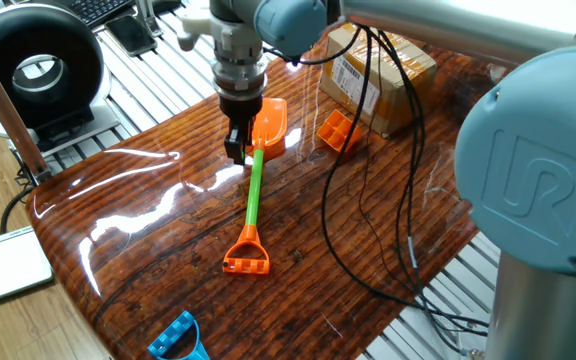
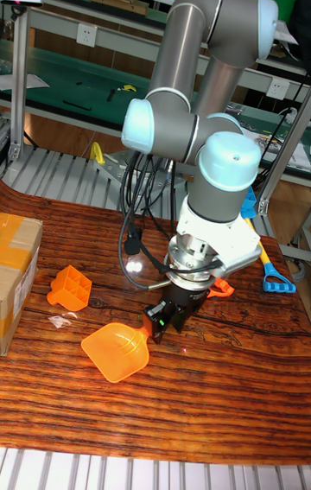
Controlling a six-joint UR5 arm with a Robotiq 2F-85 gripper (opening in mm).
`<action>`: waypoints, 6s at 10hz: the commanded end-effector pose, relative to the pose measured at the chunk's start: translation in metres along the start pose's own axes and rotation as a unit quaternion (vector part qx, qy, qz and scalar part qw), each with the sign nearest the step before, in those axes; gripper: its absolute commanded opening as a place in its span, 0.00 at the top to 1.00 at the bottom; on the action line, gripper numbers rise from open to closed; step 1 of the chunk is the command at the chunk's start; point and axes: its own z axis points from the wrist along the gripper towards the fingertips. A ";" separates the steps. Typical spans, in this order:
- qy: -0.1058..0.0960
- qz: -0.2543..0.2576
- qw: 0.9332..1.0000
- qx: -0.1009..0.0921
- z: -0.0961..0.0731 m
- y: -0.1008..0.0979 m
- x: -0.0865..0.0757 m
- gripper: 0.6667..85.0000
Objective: Use a shovel to scoop up an object
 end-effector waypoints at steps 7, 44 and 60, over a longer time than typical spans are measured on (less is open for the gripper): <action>0.003 -0.009 1.000 0.003 -0.022 -0.006 0.017 0.42; -0.023 0.012 0.999 0.024 0.011 0.013 0.008 0.39; -0.024 0.013 0.999 0.025 -0.025 0.002 0.021 0.51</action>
